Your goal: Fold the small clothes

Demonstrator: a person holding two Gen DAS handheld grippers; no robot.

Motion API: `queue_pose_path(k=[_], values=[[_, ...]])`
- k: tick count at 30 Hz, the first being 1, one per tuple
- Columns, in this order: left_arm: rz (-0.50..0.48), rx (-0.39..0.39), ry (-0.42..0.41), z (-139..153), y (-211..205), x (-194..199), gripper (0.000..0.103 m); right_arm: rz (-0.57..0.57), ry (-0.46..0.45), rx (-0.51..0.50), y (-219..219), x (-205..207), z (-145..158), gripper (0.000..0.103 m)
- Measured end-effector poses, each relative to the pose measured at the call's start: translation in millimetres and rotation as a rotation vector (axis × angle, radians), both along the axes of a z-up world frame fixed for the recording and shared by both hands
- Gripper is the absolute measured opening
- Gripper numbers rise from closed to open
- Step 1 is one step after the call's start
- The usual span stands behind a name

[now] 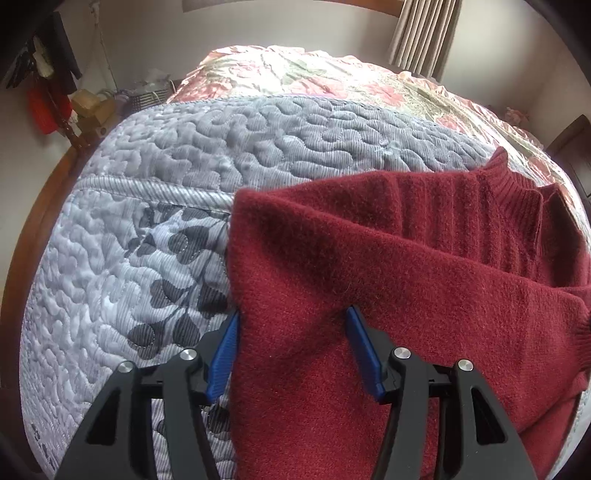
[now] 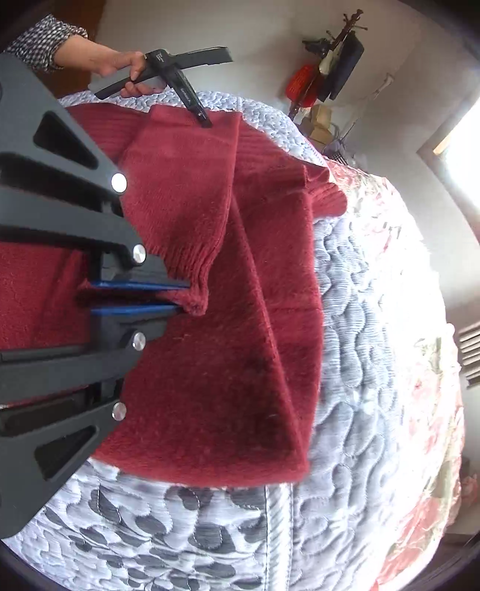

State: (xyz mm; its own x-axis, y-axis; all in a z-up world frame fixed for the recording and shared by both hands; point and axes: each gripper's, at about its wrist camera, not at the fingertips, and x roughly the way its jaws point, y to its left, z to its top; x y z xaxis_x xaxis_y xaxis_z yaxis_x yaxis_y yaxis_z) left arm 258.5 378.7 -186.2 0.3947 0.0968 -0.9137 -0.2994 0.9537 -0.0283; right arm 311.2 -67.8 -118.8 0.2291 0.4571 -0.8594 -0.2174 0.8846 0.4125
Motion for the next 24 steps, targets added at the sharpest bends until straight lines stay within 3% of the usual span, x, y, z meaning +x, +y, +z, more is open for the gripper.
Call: queue_pose_path(k=[3,5,7,11,14,17,20,24], values=[[0.004,0.002,0.018,-8,-3,4,0.061,-0.022,0.063,-0.025,-4,0,-20,0.006],[0.02,-0.025,0.032,-10,2,6,0.062,-0.042,0.075,0.015,-9,-1,-25,0.006],[0.034,-0.054,0.032,-1,4,5,0.056,-0.059,0.081,0.065,-15,-3,-18,0.017],[0.019,-0.012,-0.054,33,-2,-17,0.055,-0.03,0.034,0.017,-21,-18,2,0.022],[-0.027,-0.028,-0.09,46,-21,-34,0.056,-0.003,0.089,0.015,-23,-28,-4,0.022],[-0.065,-0.082,-0.062,34,-39,-44,0.056,0.006,0.108,-0.017,-19,-31,-14,0.014],[-0.082,-0.061,0.01,7,-51,-45,0.056,-0.017,0.129,-0.033,-20,-32,-22,0.008],[-0.094,-0.042,0.029,-12,-54,-45,0.058,0.004,0.103,-0.113,-9,-37,-26,0.006]])
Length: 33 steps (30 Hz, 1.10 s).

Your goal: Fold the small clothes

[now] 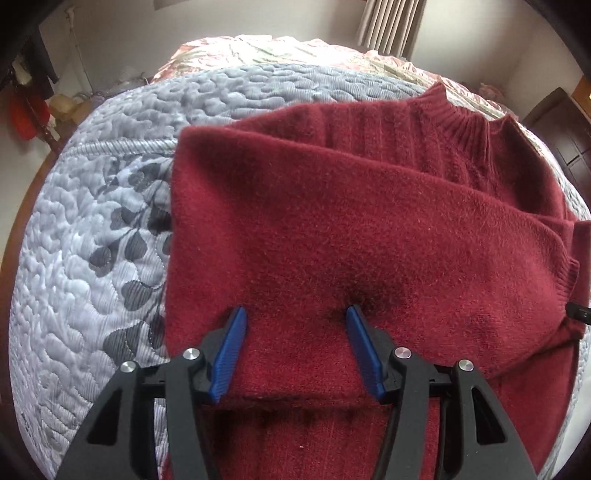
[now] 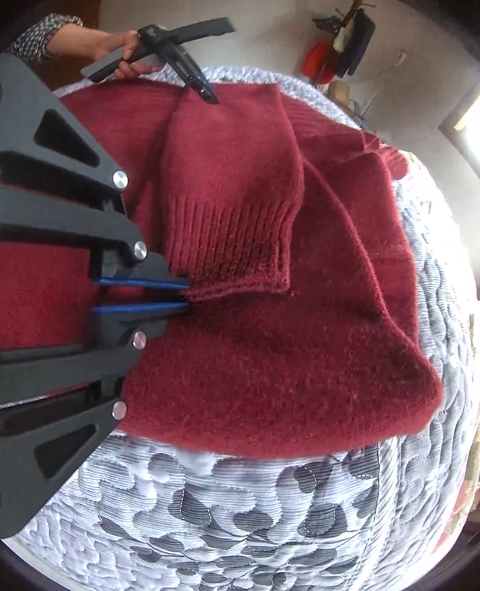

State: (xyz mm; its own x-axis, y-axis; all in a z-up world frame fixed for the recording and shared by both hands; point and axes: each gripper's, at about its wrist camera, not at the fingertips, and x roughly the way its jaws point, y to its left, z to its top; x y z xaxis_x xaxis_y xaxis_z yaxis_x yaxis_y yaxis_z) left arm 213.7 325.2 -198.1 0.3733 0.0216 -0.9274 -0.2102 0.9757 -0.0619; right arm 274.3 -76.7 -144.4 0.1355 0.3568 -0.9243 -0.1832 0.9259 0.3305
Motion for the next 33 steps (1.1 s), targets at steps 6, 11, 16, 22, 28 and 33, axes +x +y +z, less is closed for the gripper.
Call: queue_pose_path(k=[6,11,16,22,28,33], values=[[0.01,-0.036,-0.014,32,-1,-16,0.059,0.01,-0.086,0.013,-4,-28,36,0.022],[-0.016,0.005,-0.016,55,3,-88,0.068,0.039,-0.093,0.001,-30,-93,53,0.025],[0.01,-0.025,0.073,45,14,-171,0.068,0.078,-0.022,-0.074,-46,-179,43,0.032],[-0.014,-0.03,0.172,24,14,-250,0.072,0.048,0.109,-0.036,-64,-263,21,0.037],[-0.012,-0.077,0.227,7,16,-289,0.073,0.031,0.198,-0.018,-70,-312,2,0.038],[-0.025,-0.102,0.242,-3,11,-307,0.075,0.021,0.247,0.016,-67,-328,-13,0.038]])
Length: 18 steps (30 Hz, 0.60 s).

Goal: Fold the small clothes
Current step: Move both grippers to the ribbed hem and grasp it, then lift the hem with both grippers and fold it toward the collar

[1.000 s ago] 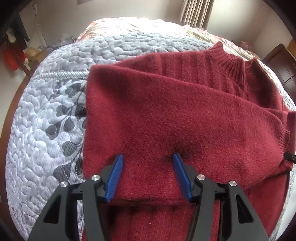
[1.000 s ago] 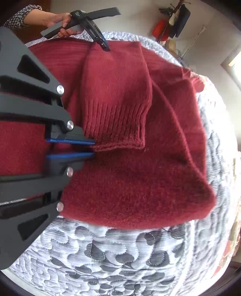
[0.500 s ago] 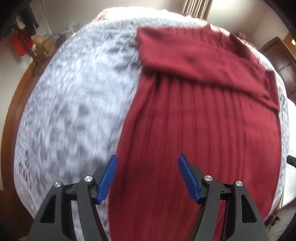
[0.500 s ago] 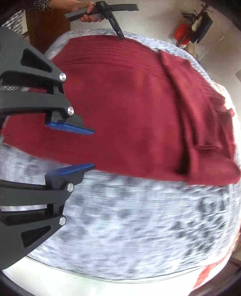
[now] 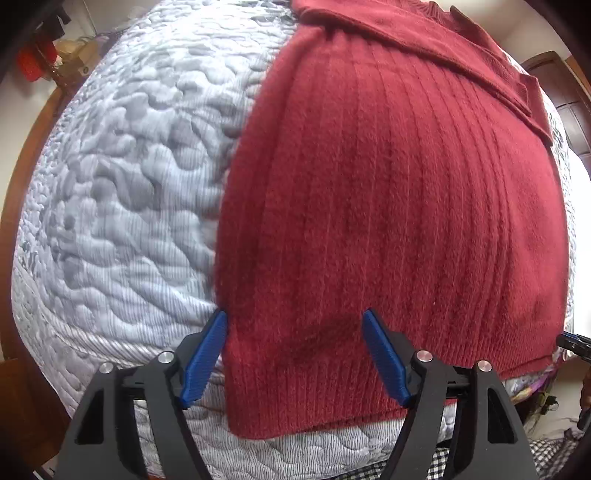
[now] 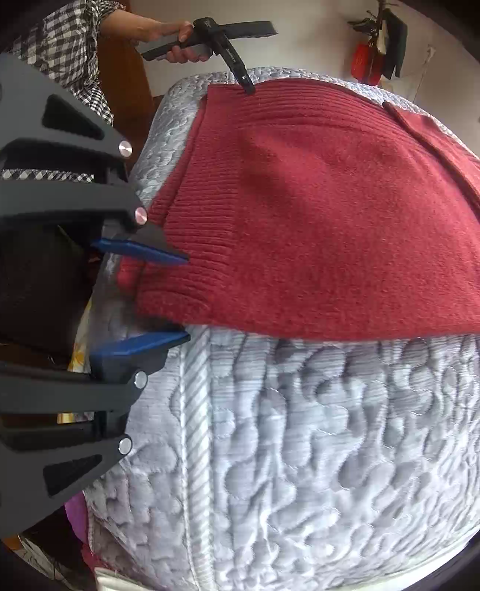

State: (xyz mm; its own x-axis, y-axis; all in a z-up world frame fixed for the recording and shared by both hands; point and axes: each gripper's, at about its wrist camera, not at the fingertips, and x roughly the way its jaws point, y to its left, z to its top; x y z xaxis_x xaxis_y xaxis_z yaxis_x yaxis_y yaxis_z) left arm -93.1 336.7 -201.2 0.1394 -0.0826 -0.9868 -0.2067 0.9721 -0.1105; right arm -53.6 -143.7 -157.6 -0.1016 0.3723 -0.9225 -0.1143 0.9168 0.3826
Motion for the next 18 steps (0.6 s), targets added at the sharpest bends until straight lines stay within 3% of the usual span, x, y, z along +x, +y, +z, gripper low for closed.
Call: queue_pose_path(k=[5,7,11,13,18], values=[[-0.008,-0.05,-0.002,-6,-10,-25,0.074,-0.025,0.012,0.011,2,-6,-9,0.04],[-0.009,-0.104,0.001,-8,-15,-35,0.068,-0.05,0.012,0.022,4,-7,-12,0.03],[-0.018,-0.161,-0.001,-10,-24,-52,0.041,-0.071,0.028,0.065,2,-11,-16,0.01],[-0.012,-0.158,-0.01,-10,-25,-65,0.019,-0.101,0.028,0.066,4,-12,-17,0.007],[0.026,-0.234,-0.032,-13,4,-85,0.012,-0.159,0.005,0.067,-1,-17,-5,0.006]])
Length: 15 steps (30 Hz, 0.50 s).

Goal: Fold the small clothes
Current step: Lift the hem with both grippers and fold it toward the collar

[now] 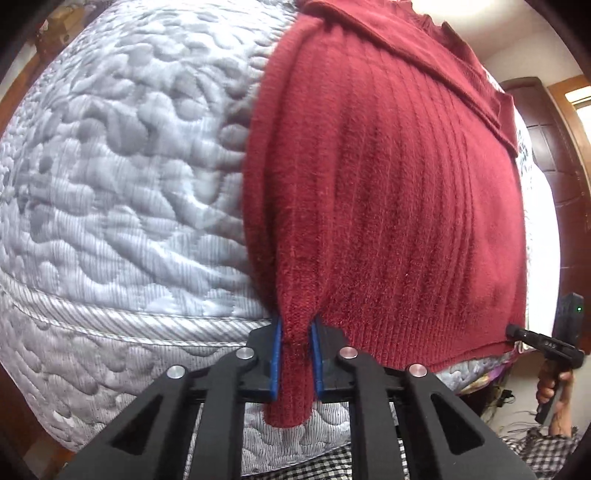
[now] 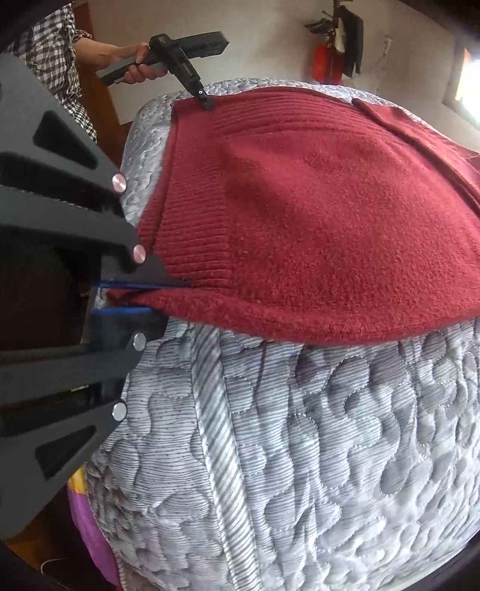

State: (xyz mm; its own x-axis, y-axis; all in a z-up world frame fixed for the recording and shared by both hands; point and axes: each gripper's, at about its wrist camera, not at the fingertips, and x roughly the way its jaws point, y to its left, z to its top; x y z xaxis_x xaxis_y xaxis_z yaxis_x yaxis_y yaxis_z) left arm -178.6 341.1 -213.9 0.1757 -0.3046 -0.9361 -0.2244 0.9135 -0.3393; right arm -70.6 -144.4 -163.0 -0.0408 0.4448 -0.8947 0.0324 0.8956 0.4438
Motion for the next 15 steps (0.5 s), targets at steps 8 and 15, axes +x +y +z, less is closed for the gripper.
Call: queue_pose_path(k=[8,15], values=[[-0.036,-0.066,-0.112,50,9,34,0.012,-0.034,-0.064,0.089,-8,6,45,0.005],[0.064,-0.141,-0.197,80,26,81,0.012,-0.068,-0.118,0.182,-17,52,72,0.005]])
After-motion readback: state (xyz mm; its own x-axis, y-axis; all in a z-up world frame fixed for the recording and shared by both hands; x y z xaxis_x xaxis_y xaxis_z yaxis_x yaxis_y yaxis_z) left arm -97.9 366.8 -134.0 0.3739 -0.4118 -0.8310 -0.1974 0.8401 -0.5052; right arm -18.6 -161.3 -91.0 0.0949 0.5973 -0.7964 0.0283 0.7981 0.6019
